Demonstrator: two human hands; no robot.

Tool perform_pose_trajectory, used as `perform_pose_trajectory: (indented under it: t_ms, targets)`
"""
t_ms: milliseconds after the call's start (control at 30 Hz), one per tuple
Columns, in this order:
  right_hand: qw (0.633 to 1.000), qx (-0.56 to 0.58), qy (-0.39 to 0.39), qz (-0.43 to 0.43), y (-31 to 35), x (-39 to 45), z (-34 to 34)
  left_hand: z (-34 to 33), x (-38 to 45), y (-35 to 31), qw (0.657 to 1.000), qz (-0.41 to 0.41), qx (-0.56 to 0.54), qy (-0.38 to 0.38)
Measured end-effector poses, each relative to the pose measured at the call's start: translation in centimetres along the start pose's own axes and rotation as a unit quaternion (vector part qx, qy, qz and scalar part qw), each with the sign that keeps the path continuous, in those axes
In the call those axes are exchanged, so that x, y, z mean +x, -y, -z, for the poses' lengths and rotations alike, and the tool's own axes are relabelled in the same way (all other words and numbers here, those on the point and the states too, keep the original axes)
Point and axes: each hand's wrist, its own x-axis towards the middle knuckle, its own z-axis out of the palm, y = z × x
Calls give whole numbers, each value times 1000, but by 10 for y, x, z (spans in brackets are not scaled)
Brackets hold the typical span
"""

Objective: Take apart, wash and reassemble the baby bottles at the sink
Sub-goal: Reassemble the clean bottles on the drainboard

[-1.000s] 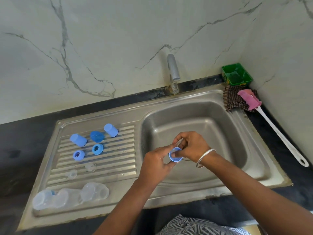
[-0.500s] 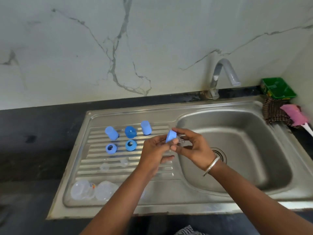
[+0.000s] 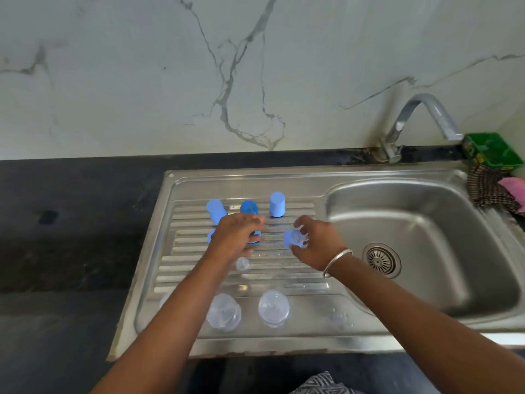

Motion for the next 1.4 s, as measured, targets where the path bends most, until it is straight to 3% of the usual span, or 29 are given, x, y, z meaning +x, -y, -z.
perform_pose_trajectory:
  t_ms: [100,233,433,567,767,1000,1100,1233,1300,1400]
  targets:
    - [990,-115,81,9,3,5,-12,22,10,4,999,-18,22,-23]
    - [976,-179,123,22,12,3,-24,40,19,15,998,-22,44,-43]
    - [972,-196,131,15,14,0,-26,50,32,28,995,-20,88,-41]
    - [967,-228,46,107,37,5,-24,55,37,34,988,-51,136,-45]
    - [940,-195,224,171,78,28,-44,56,48,35,916,-190,347,-62]
    - [923,-207,271,176,86,25,-57,46,63,27,869,-214,445,30]
    - [949,-170,219,148,78,17,-49,41,69,27,855,-209,472,51]
    - [995,-64,57,53,58,3,-23,31,76,33,840,-219,493,66]
    - [1000,12,-5,-10,46,-4,-11,28,79,38,833,-224,502,57]
    - [984,159,-34,-73,34,-22,5,20,80,42,823,-221,520,48]
